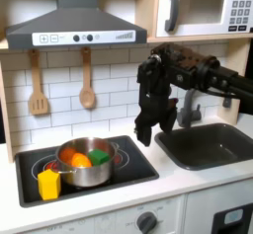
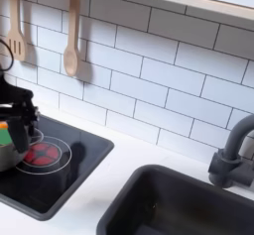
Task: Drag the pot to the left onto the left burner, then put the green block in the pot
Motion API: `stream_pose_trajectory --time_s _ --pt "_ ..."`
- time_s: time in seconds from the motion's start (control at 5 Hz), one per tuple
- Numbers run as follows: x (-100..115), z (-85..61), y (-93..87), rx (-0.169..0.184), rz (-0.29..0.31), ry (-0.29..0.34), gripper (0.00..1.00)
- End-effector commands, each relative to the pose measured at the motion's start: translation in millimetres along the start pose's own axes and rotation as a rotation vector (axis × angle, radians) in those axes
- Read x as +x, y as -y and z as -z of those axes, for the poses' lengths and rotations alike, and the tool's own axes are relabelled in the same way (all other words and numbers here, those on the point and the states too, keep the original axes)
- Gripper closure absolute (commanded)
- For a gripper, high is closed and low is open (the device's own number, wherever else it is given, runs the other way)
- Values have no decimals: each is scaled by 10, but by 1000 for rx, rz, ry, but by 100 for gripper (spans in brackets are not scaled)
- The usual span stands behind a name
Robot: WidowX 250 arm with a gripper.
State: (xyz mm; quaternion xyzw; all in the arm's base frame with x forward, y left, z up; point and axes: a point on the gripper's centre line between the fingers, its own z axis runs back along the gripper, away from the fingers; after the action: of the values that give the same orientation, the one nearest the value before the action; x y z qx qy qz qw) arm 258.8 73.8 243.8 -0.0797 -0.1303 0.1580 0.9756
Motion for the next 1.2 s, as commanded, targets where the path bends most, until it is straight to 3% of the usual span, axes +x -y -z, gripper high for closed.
stream_pose_trajectory --time_s 0.0,0.2,1.0 --pt "34 217 41 22 25 -59 0" --pt "47 372 81 59 54 -87 0" --pt "-16 675 183 57 108 -156 0"
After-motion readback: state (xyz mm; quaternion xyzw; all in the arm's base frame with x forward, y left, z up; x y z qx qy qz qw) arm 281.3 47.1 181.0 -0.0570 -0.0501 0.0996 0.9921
